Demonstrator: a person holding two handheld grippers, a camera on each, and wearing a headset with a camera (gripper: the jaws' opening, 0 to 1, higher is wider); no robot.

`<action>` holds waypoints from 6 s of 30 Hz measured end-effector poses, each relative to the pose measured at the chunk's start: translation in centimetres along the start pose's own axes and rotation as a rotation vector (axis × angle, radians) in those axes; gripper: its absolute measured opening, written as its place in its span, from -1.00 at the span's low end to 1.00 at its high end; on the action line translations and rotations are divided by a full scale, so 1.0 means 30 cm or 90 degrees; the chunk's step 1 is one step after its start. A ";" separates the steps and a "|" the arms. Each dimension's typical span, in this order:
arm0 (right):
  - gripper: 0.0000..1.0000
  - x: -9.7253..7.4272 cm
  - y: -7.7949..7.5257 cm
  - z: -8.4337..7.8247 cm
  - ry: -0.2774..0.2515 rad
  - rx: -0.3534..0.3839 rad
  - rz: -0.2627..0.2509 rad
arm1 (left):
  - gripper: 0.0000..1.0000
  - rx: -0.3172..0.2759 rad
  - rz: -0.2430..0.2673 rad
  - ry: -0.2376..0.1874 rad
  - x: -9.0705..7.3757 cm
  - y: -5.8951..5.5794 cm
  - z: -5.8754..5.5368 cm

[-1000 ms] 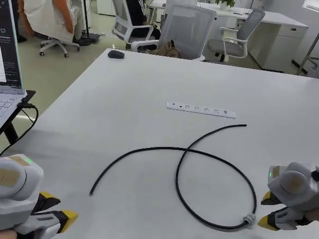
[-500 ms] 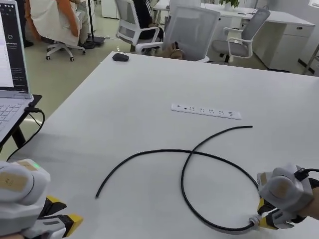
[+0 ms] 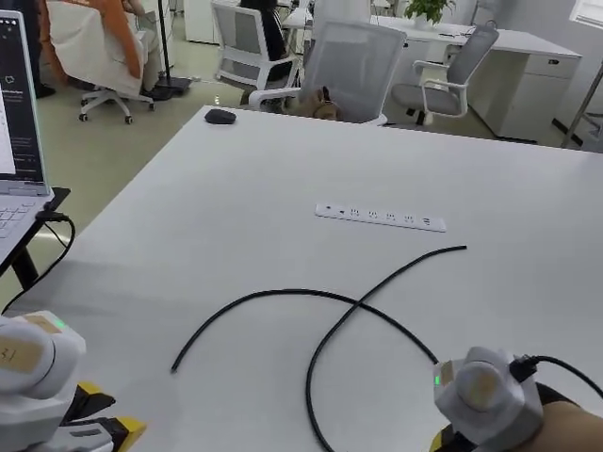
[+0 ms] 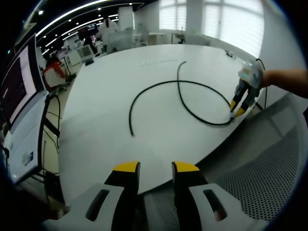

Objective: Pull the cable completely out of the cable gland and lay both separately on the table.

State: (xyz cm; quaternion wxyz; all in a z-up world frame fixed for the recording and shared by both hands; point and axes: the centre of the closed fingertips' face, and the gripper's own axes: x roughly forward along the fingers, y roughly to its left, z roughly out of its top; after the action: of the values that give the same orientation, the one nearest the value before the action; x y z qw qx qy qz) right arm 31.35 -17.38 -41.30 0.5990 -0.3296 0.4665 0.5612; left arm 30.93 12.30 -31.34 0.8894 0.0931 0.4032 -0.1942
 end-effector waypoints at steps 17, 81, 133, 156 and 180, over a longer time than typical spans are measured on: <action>-0.71 0.084 0.073 0.231 0.048 -0.167 0.005 | -0.43 0.105 -0.041 0.026 0.003 -0.050 0.002; -0.69 -0.482 0.330 0.187 -0.291 0.203 -0.206 | -0.65 0.572 -0.401 0.018 0.451 -0.748 0.065; -0.74 -0.337 0.264 0.386 -0.204 0.003 0.135 | -0.66 0.792 -0.261 -0.164 -0.001 -0.742 0.299; -0.76 -0.295 0.202 0.393 -0.086 -0.297 -0.274 | -0.67 0.201 -0.554 0.022 0.041 -0.702 0.287; -0.41 -0.370 0.212 0.410 -0.186 -0.102 -0.095 | -0.66 0.706 -0.311 -0.134 -0.057 -0.699 0.360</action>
State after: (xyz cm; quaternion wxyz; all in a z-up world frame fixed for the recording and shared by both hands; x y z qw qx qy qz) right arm 28.18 -9.16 -25.90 0.6720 -0.3250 0.3029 0.5925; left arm 28.44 -9.74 -23.15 0.6730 0.4274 0.1620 -0.5815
